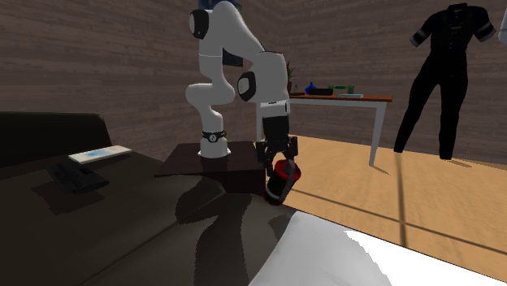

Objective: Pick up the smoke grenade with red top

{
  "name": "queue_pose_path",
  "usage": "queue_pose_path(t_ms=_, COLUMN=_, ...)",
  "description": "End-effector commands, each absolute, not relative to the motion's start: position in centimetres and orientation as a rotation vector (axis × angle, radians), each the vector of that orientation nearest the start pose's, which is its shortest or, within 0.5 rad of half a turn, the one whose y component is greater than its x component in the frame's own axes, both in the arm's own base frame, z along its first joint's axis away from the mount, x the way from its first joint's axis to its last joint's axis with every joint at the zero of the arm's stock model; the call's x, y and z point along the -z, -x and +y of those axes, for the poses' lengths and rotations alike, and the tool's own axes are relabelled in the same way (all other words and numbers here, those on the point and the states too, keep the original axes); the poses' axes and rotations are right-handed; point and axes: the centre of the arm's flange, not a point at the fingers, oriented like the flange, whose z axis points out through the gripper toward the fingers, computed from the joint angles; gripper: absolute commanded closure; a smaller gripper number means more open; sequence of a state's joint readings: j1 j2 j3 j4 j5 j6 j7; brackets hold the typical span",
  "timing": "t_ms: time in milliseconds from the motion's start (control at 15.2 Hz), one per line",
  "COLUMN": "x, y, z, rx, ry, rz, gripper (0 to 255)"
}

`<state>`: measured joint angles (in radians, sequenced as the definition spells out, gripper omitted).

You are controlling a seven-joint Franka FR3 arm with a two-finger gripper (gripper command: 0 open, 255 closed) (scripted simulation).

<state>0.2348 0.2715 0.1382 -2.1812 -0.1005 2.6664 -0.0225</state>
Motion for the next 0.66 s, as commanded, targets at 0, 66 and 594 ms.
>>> queue_pose_path(t_ms=0, x=-29.9, y=-54.2, z=21.3, rx=0.340, ry=3.018, rz=-0.724, gripper=255)
queue_pose_path(t_ms=66, x=-30.4, y=-54.2, z=21.3, rx=0.340, ry=3.018, rz=-0.724, gripper=255)
queue_pose_path(t_ms=594, x=-33.6, y=-54.2, z=21.3, rx=0.340, ry=3.018, rz=-0.724, gripper=255)
